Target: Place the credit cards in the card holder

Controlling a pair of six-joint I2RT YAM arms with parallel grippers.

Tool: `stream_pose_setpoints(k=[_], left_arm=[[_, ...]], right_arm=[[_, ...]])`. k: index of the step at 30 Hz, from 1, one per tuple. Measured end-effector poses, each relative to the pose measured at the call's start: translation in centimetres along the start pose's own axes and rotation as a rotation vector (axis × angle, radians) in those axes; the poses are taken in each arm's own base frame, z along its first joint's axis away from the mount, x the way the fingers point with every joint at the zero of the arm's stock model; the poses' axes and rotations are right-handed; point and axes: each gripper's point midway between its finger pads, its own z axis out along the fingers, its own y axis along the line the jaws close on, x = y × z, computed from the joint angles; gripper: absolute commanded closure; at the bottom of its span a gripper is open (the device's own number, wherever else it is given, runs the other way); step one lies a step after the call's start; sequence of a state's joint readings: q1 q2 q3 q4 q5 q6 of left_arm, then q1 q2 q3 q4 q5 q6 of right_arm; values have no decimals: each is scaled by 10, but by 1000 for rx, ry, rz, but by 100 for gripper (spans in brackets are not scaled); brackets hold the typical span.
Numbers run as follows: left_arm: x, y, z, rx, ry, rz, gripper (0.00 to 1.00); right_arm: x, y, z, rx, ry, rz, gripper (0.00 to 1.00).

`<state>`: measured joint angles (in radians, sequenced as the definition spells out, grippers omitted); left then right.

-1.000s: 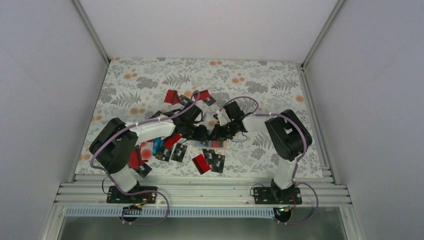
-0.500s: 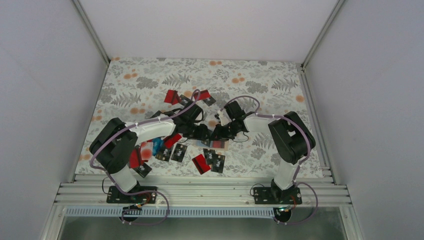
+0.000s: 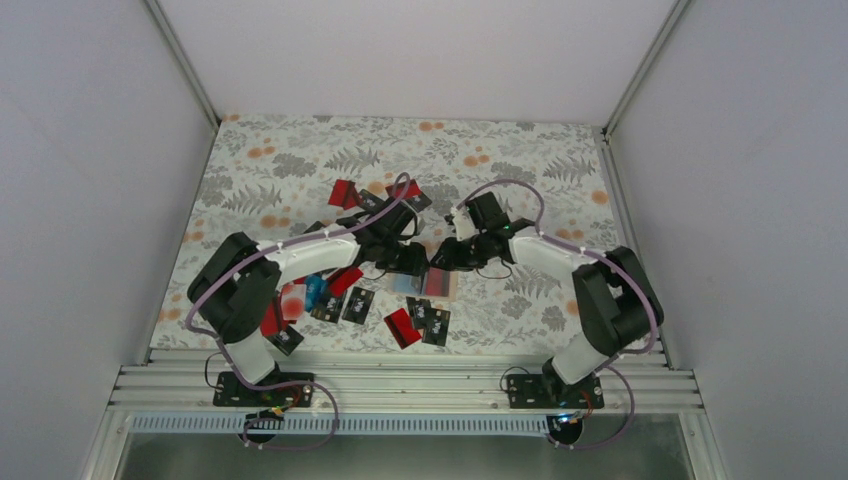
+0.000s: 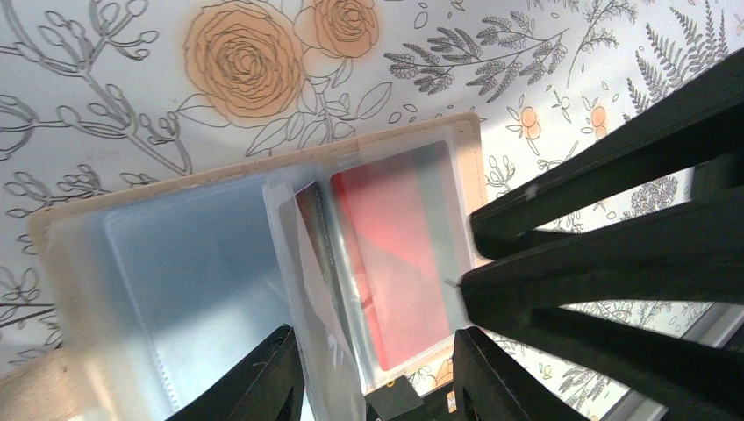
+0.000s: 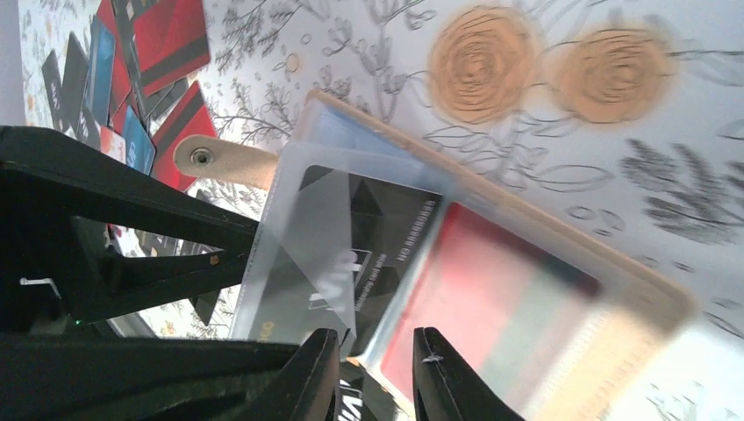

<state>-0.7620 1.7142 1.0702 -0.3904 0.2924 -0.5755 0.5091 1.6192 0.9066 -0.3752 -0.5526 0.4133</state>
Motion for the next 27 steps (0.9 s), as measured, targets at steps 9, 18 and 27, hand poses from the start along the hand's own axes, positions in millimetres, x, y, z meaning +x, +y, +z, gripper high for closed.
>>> stream_pose_setpoints(k=[9, 18, 27], left_arm=[[0, -22, 23, 8, 40, 22, 56], [7, -48, 58, 27, 93, 48, 56], [-3, -61, 23, 15, 11, 78, 53]], right_arm=[[2, -38, -42, 102, -130, 78, 72], [9, -61, -80, 152, -245, 156, 70], [9, -37, -93, 57, -278, 152, 63]])
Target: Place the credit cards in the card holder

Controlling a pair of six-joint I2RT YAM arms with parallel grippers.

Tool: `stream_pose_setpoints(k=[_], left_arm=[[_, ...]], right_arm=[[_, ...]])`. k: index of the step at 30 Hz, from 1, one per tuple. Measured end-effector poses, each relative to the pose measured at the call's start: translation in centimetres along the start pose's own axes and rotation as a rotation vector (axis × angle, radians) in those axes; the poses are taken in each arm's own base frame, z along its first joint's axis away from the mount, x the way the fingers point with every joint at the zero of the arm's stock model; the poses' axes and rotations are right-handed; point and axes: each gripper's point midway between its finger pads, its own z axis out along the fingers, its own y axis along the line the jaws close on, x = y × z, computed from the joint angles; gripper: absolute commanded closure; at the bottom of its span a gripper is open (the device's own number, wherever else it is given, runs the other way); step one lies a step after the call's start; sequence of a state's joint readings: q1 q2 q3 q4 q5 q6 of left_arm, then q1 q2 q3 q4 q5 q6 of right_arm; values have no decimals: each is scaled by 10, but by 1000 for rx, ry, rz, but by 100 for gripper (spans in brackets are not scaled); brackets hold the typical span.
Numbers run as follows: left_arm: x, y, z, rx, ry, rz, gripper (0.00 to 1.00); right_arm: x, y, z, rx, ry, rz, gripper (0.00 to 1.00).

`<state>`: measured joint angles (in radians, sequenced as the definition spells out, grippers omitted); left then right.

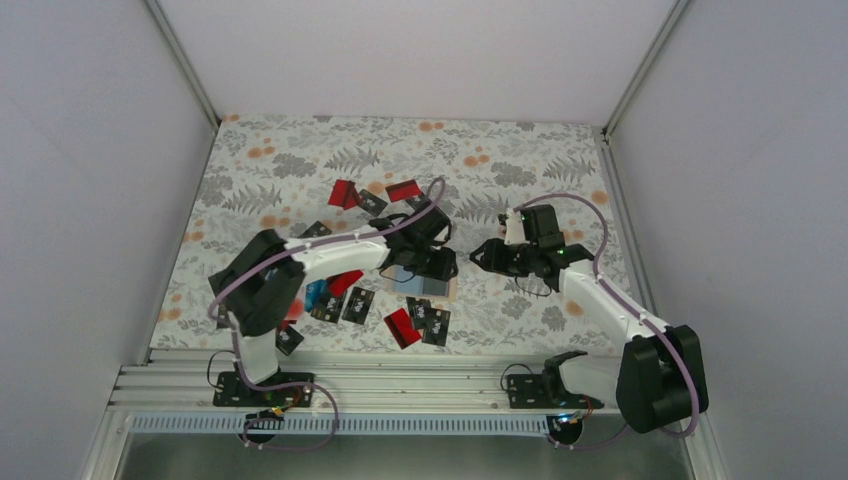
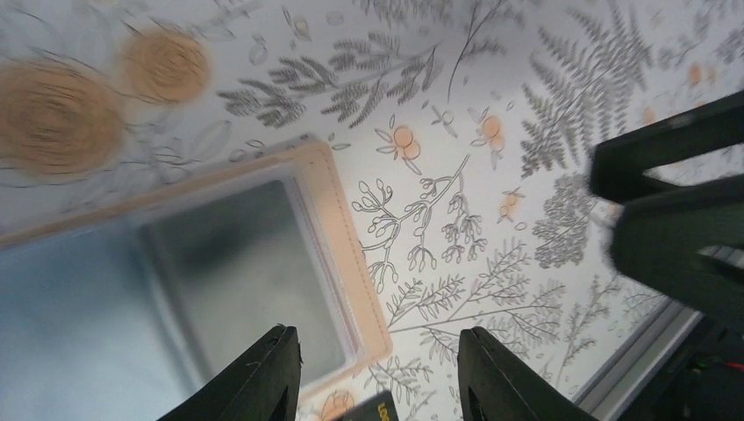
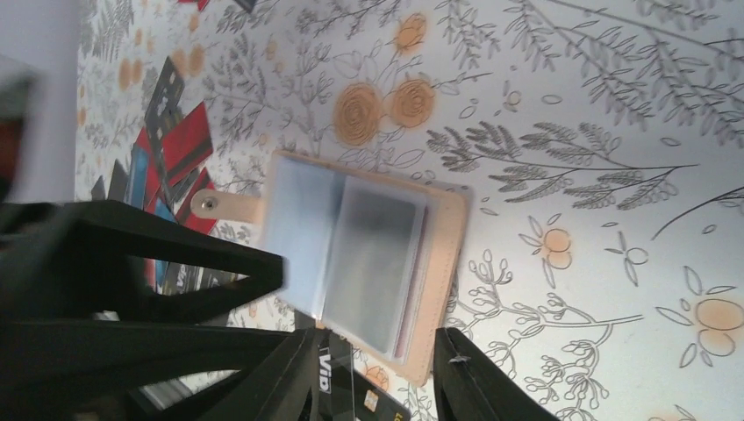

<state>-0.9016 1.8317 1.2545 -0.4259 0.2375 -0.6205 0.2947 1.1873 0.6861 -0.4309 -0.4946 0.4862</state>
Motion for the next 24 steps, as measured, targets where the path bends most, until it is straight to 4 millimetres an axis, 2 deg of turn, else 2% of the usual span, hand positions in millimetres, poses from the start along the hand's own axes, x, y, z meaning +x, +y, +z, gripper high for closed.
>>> stream_pose_setpoints(k=[3, 6, 11, 15, 19, 24], left_arm=[[-3, -1, -30, -14, -63, 10, 51], [11, 12, -45, -68, -80, 14, 50], [62, 50, -36, -181, 4, 6, 50], [98, 84, -27, -263, 75, -15, 44], [107, 95, -23, -284, 83, -16, 43], [102, 88, -18, -261, 59, -3, 42]], right_arm=[[10, 8, 2, -33, 31, -2, 60], [34, 17, 10, -61, 101, -10, 59], [79, 25, 20, -75, 218, -16, 58], [111, 27, 27, -66, 297, -16, 58], [125, 26, 29, -47, 329, -5, 58], [128, 30, 28, -42, 324, -7, 57]])
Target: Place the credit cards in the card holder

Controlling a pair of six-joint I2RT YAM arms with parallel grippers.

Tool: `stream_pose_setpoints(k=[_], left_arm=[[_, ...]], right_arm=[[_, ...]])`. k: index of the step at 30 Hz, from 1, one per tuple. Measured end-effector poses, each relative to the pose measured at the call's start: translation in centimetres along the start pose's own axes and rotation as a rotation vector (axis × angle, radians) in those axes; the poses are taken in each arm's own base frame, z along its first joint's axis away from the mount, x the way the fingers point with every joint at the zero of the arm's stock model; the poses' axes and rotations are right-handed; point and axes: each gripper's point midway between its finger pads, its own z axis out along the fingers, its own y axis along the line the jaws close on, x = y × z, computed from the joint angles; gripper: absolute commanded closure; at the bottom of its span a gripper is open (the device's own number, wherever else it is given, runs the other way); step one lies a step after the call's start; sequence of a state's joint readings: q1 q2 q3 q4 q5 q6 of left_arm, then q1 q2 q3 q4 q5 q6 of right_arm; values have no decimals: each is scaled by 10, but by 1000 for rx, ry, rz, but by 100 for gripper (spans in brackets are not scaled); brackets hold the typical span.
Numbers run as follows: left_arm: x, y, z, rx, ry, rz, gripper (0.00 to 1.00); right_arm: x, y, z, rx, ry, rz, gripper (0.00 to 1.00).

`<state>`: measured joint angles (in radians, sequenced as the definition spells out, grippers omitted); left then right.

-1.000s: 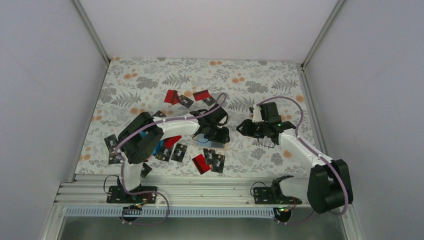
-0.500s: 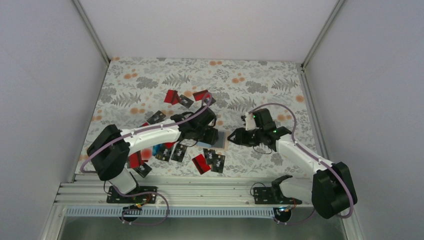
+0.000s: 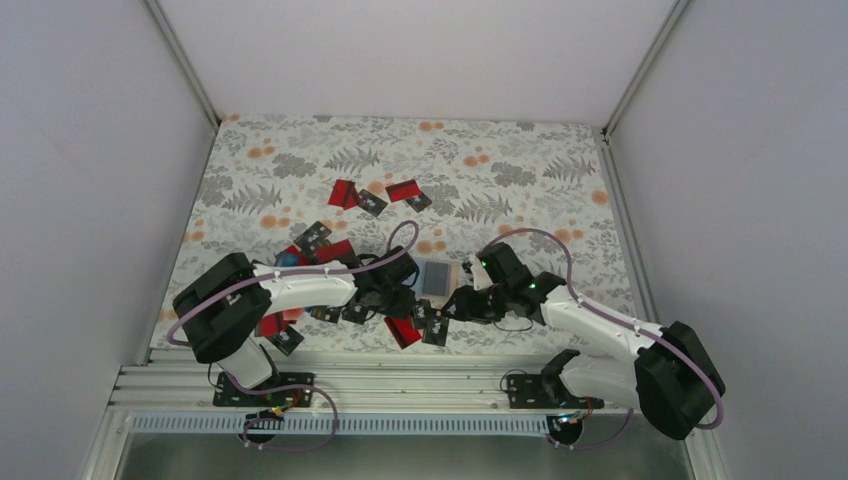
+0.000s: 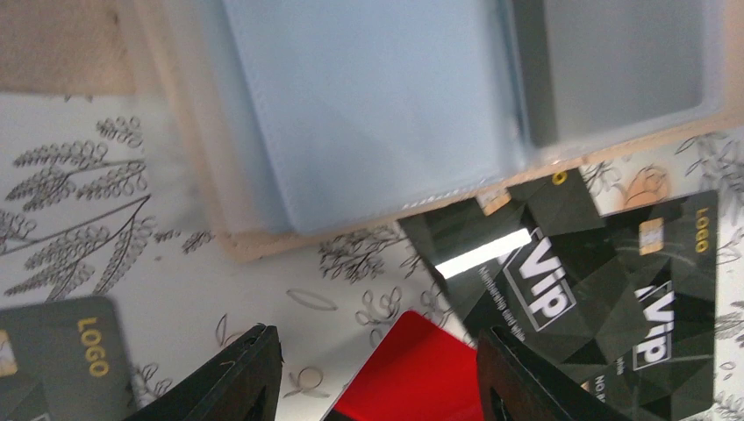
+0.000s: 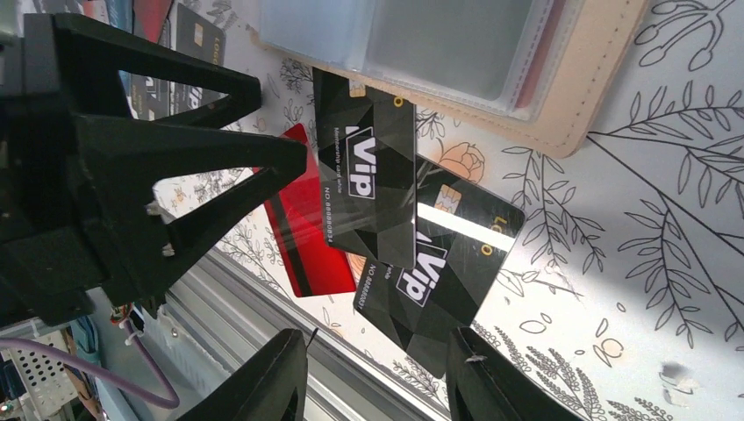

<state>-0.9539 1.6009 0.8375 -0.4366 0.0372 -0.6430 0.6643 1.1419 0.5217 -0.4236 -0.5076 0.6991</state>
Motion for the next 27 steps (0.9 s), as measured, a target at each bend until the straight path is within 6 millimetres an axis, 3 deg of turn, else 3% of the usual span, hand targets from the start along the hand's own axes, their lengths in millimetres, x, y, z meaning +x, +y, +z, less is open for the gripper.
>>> stream_pose_setpoints(k=[17, 24, 27], left_arm=[[21, -36, 4, 73, 12, 87, 42], [34, -49, 4, 82, 23, 101, 42], [35, -47, 3, 70, 19, 88, 41]], right_arm=[[10, 10, -6, -21, -4, -19, 57], [36, 9, 3, -44, 77, 1, 55], [53, 6, 10, -53, 128, 34, 49]])
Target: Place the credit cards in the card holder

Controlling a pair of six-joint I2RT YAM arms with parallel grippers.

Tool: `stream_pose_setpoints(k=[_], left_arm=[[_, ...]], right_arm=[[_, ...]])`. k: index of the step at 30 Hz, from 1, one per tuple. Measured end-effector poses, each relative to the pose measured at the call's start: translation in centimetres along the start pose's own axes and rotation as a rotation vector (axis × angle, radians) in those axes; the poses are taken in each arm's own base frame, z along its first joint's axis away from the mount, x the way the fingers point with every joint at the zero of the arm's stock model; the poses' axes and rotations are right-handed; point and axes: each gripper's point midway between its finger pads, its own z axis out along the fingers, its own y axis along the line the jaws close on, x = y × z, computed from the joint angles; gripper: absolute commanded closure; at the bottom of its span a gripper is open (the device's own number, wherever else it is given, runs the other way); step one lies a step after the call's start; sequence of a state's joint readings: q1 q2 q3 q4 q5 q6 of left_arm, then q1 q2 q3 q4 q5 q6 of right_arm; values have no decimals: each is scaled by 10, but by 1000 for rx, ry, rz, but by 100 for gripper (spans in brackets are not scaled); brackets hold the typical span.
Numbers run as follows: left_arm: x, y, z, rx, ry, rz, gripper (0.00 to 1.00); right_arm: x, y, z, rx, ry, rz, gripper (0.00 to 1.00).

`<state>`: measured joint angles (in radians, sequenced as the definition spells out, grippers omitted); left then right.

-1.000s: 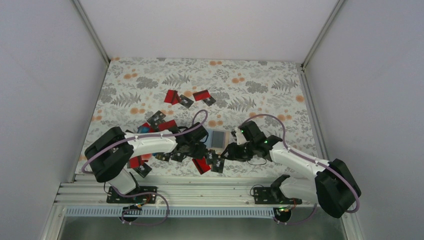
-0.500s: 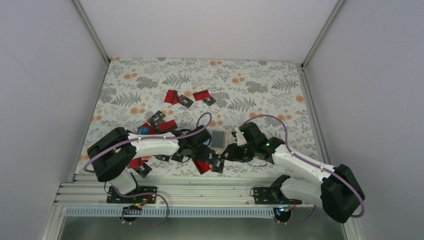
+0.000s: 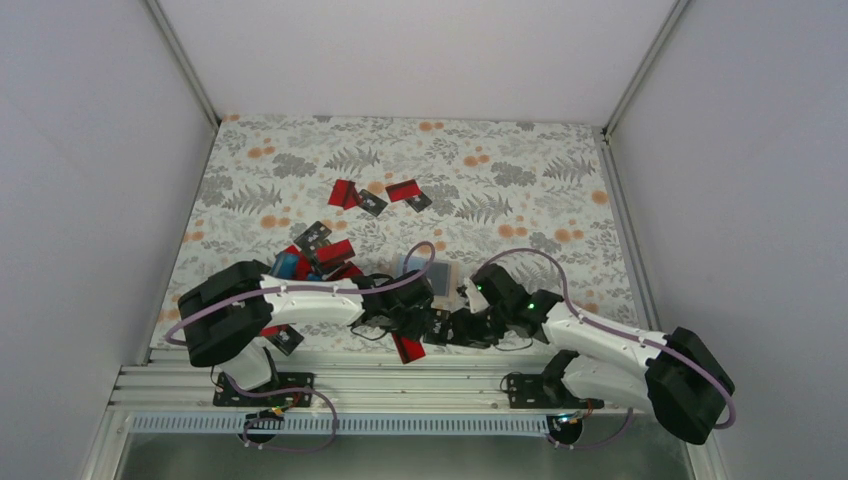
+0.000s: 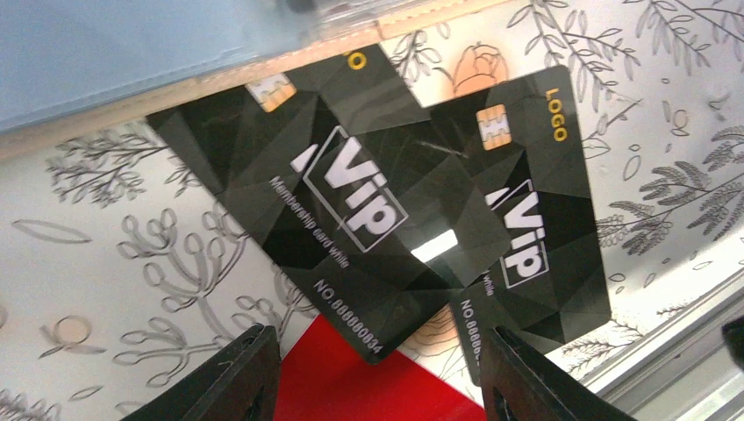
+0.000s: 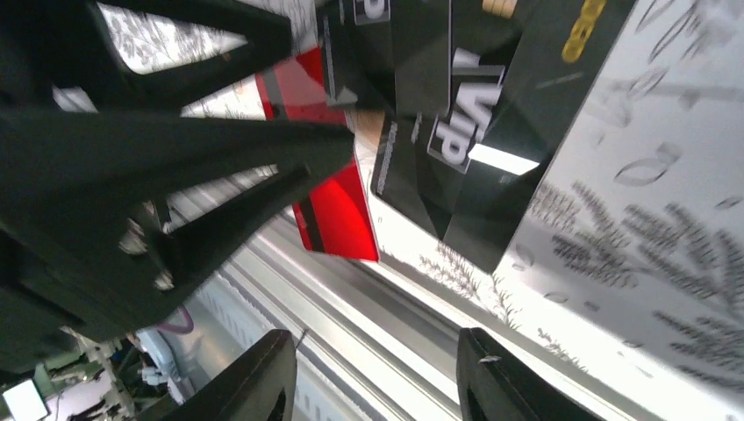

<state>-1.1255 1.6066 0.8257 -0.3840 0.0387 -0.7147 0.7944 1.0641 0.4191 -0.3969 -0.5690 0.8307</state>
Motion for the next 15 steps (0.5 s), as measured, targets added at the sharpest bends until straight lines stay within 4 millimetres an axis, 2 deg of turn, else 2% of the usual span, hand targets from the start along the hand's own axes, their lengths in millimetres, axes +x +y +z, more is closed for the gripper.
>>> stream_pose_setpoints(k=[7, 11, 15], left_arm=[[-4, 10, -15, -52, -40, -25, 40], [-10, 10, -29, -51, -81, -27, 39], [-15, 10, -36, -41, -103, -27, 39]], right_arm=[[31, 6, 18, -36, 73, 67, 36], [42, 11, 26, -59, 89, 121, 35], [42, 13, 34, -68, 76, 197, 37]])
